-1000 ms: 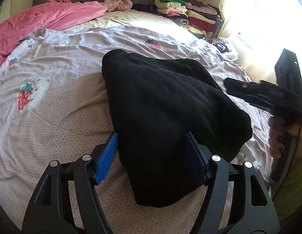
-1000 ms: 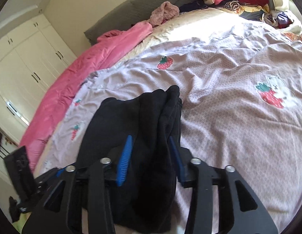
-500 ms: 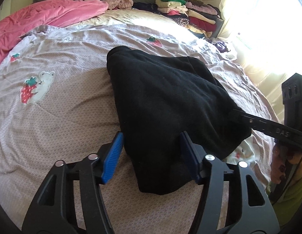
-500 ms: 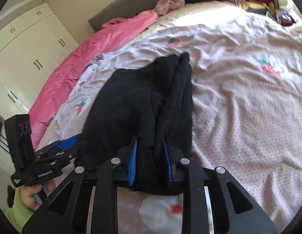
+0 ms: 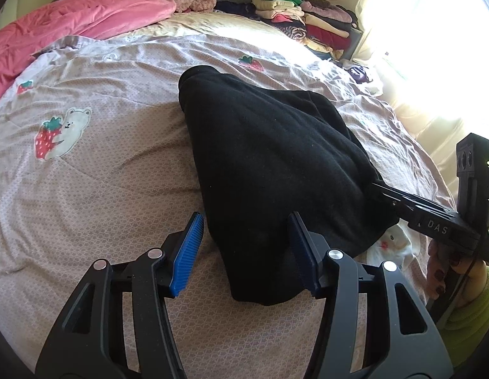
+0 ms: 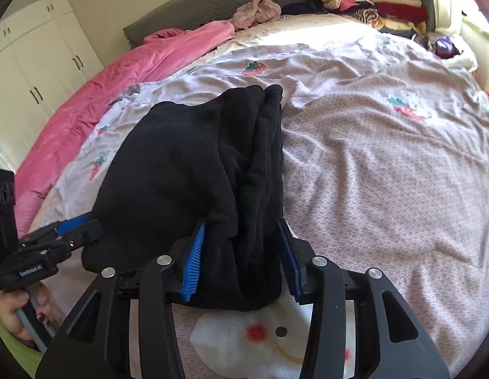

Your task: Fold small clothes

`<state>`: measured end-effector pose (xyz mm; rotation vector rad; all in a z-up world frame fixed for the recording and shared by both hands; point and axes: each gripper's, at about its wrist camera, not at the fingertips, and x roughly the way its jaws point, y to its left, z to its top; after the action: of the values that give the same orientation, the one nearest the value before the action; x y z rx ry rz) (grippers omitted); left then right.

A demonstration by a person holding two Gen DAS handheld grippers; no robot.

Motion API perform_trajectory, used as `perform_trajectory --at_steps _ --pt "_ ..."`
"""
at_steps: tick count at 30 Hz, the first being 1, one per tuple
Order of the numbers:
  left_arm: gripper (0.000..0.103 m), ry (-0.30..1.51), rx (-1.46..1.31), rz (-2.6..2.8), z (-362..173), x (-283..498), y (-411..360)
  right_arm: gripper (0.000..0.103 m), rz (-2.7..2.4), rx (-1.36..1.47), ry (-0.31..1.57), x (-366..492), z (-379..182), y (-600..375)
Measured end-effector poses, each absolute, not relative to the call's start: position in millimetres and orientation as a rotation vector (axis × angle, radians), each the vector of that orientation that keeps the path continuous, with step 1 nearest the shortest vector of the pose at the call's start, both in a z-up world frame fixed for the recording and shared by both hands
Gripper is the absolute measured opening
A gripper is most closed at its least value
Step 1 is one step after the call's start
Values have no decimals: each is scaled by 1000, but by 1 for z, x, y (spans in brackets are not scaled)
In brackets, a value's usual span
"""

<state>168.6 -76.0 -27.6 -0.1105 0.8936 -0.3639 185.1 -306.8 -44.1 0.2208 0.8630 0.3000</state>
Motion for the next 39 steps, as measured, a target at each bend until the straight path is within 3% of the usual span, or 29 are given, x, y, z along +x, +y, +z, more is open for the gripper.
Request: perform_trajectory --at_steps 17,24,28,33,36,39 --pt "48 876 -123 -373 -22 162 -73 70 246 197 872 175 -38 -302" --pt "54 854 -121 -372 -12 154 -71 75 212 187 838 163 -28 -305" --pt "62 834 -123 -367 -4 148 -68 84 190 173 789 152 -18 -308" --pt "72 802 -122 -357 8 138 -64 86 170 162 738 140 -6 -311" --pt "80 781 -118 -354 15 132 -63 95 161 153 707 131 2 -311" --pt "88 754 -112 -345 23 124 -61 96 153 141 670 122 10 -313"
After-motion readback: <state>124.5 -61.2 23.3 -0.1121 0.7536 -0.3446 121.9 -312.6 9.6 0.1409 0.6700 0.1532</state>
